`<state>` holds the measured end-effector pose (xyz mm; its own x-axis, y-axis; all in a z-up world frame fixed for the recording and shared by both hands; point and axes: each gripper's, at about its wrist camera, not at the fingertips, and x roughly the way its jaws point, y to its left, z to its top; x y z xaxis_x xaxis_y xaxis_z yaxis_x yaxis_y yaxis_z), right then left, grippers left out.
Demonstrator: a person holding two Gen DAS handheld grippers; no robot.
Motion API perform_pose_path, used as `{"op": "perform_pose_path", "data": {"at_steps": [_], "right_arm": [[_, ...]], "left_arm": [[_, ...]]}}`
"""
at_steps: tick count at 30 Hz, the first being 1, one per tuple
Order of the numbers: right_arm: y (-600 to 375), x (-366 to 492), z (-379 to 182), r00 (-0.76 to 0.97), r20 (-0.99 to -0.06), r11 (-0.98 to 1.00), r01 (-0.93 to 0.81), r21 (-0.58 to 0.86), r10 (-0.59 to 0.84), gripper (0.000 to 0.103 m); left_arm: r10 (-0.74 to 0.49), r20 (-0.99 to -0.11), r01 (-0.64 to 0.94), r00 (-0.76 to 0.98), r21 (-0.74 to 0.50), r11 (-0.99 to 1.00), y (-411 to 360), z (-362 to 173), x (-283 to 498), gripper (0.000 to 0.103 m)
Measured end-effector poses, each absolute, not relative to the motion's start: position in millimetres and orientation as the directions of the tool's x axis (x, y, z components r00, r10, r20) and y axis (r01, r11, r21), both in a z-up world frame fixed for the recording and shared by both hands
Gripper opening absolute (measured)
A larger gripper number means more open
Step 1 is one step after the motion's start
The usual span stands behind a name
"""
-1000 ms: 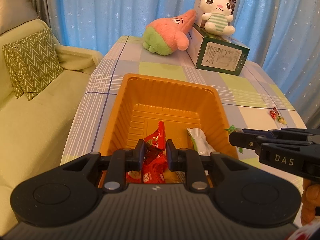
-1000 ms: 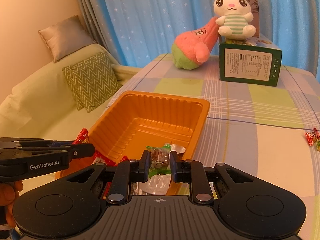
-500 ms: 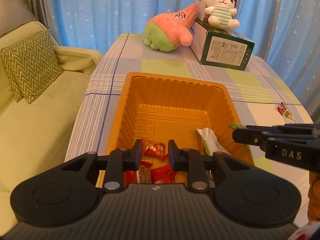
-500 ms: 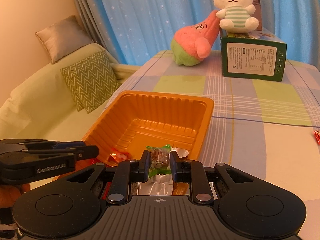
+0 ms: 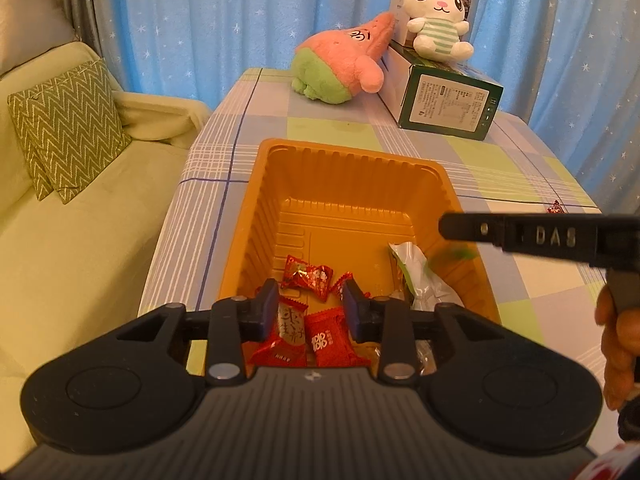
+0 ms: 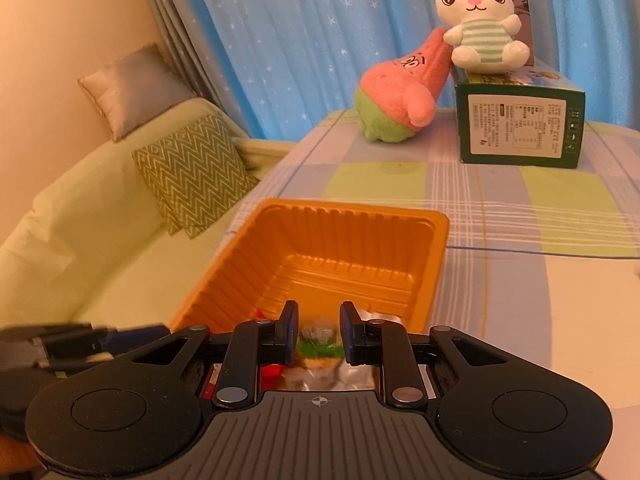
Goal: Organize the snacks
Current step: 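Lower both tools into the orange tray and open them to release the candies, then move both open tools toward the red and yellow candies on the table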
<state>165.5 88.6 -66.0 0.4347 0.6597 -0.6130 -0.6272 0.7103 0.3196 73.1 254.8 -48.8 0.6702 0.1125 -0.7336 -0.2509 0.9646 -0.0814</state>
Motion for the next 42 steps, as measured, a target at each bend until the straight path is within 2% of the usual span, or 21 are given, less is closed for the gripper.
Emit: {"op": "perform_pose_path", "data": {"at_steps": [1, 2, 3, 14, 24, 42], "right_arm": [[86.9, 166.3, -64.9, 0.441, -0.606, 0.714, -0.617, 0.331, 0.662, 0.042], [83.8, 167.0, -64.3, 0.449, -0.597, 0.718, -0.604, 0.345, 0.665, 0.063], [79.5, 167.1, -62.5, 0.461, -0.583, 0.722, -0.589, 0.362, 0.669, 0.065], [23.2, 144.5, -47.1, 0.52, -0.578, 0.773, -0.496, 0.395, 0.629, 0.065], [-32.9, 104.0, -34.1, 0.568, -0.6, 0.824, -0.436, 0.362, 0.564, 0.065], [-146.2, 75.1, -28.3, 0.665, -0.625, 0.911, -0.252, 0.327, 0.409, 0.065]], "left_arm": [[0.113, -0.733, -0.252, 0.671, -0.082, 0.964, 254.4, -48.2, 71.4, 0.034], [0.113, -0.733, -0.254, 0.671, -0.083, 0.964, 254.0, -47.4, 69.7, 0.034], [0.114, -0.732, -0.255, 0.672, -0.085, 0.963, 253.2, -46.8, 67.8, 0.035], [0.108, -0.708, -0.262, 0.698, -0.112, 0.958, 227.9, -28.7, 38.2, 0.048], [0.096, -0.682, -0.251, 0.725, -0.131, 0.959, 187.4, -6.5, 12.1, 0.06], [-0.015, -0.655, -0.115, 0.756, -0.154, 0.981, 99.7, 12.1, 15.9, 0.067]]}}
